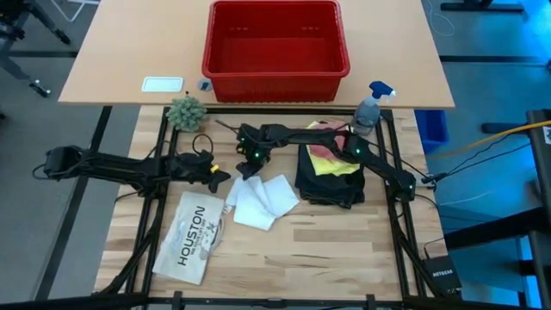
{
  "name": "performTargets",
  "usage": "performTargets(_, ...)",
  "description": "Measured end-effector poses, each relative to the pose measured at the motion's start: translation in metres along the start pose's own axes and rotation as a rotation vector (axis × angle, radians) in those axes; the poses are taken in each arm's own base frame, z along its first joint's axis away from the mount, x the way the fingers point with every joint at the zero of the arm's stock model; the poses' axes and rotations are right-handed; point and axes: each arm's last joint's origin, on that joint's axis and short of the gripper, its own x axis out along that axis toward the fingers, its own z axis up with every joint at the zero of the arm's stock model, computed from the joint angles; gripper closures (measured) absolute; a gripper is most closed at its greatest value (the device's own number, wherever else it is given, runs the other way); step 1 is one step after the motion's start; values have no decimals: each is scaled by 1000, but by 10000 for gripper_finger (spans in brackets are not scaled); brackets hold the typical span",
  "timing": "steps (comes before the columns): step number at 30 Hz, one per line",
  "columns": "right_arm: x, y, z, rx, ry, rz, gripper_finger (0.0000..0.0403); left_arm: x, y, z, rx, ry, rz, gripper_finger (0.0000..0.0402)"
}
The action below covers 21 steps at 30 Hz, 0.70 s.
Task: Fold laundry
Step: Fold the white panty
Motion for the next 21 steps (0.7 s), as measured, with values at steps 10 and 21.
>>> performTargets(10, -68, 59, -1, -196, -106, 103, 401, -11, -5, 6, 13, -62, -57, 355)
performTargets(21, -69, 39, -10, -136, -122, -284, 403, -13, -5, 10, 46, -90, -63, 355)
